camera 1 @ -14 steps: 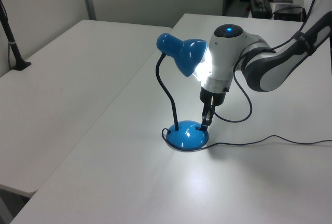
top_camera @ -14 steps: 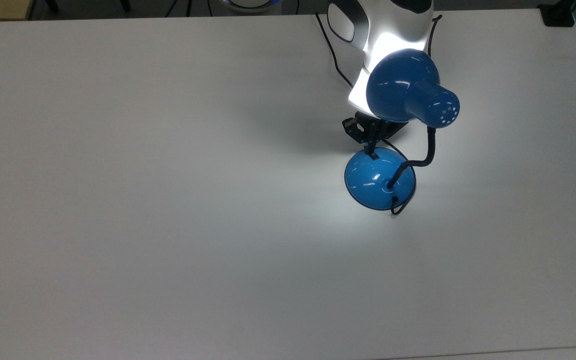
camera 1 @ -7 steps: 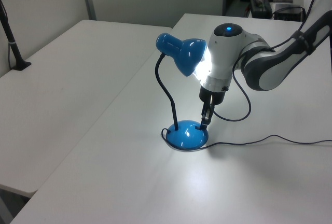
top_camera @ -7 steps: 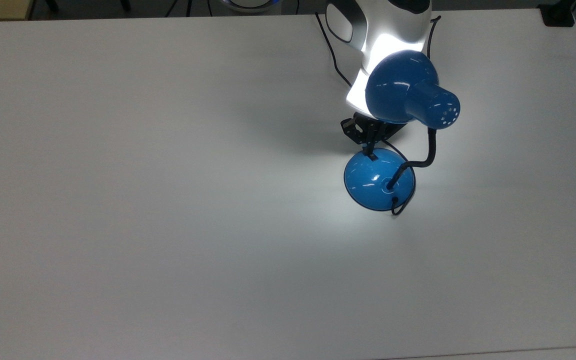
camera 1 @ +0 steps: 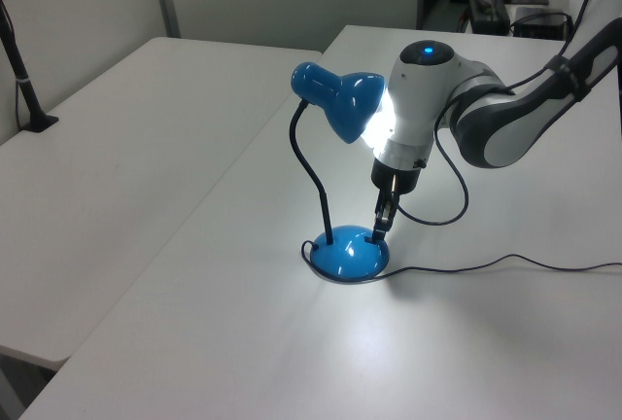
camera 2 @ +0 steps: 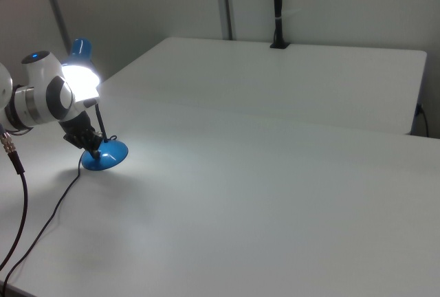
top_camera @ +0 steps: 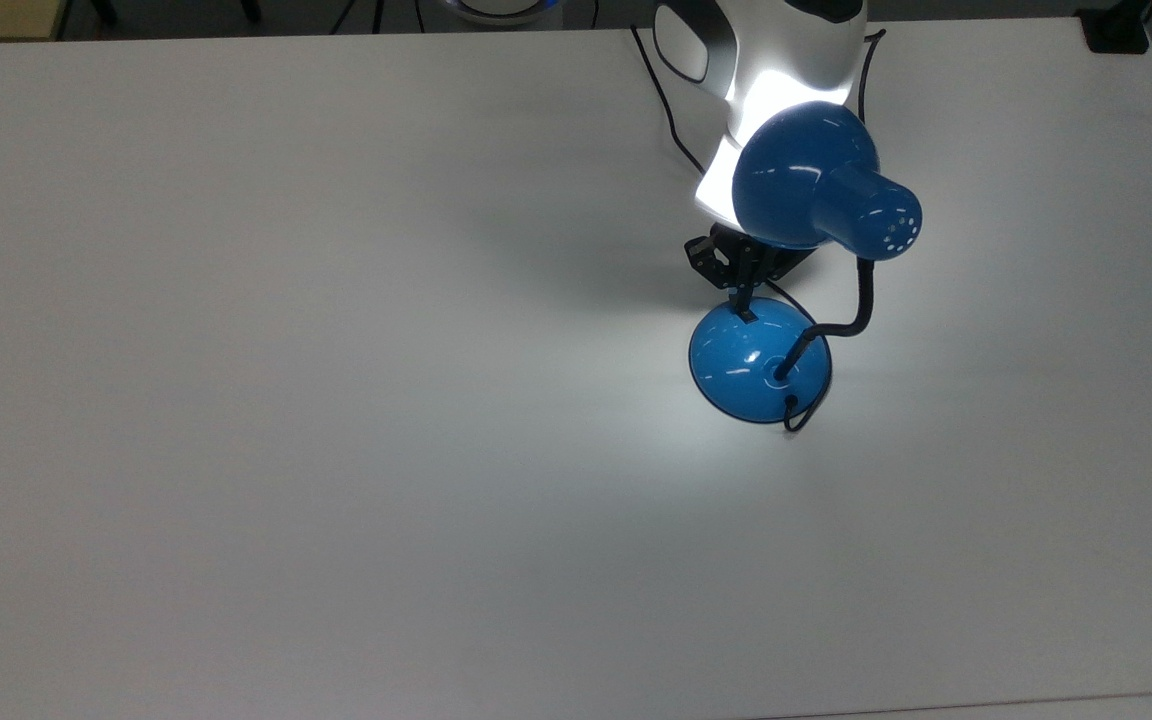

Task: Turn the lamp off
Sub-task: 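Press down on the switch on the lamp base with the gripper fingertips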

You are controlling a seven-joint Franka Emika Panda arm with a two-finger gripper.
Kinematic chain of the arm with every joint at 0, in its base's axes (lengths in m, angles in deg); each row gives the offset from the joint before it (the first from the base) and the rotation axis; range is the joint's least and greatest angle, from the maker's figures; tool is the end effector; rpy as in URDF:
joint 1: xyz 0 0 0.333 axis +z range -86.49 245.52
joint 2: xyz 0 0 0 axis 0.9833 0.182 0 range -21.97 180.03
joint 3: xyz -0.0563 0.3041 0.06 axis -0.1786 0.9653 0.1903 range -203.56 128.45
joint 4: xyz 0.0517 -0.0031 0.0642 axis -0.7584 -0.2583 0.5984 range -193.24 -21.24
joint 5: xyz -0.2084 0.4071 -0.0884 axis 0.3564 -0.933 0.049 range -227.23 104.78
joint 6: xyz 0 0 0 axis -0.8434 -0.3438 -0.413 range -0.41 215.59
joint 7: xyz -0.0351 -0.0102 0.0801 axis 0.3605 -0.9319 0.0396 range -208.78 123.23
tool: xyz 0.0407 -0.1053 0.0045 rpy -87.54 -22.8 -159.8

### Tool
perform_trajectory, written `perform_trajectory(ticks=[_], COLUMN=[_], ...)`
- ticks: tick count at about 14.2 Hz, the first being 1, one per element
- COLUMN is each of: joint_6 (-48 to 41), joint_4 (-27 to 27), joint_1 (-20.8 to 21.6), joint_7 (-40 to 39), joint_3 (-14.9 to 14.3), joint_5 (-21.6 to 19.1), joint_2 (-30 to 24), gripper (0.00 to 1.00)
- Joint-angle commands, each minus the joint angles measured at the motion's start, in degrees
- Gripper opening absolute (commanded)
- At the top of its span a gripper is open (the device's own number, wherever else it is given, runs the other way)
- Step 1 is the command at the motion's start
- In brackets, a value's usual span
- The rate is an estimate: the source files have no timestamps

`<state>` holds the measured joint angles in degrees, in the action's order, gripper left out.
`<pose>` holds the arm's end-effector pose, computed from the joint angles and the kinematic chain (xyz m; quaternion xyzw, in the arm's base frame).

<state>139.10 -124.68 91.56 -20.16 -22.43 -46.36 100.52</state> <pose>0.6337 0.3140 0.2839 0.9879 0.1153 0.1038 0.0042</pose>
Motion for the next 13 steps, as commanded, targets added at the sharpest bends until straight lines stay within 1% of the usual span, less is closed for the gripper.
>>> perform_trajectory(ticks=[1, 8, 13], joint_6=[1.15, 1.24, 0.98], joint_4=[-0.15, -0.15, -0.50], joint_1=[-0.10, 0.34, 0.43], joint_7=[1.65, 1.65, 1.65], joint_3=[0.43, 0.43, 0.52], joint_5=[1.31, 1.75, 1.75], joint_2=[-0.13, 1.71, 1.71], gripper=[0.00, 0.00, 0.00])
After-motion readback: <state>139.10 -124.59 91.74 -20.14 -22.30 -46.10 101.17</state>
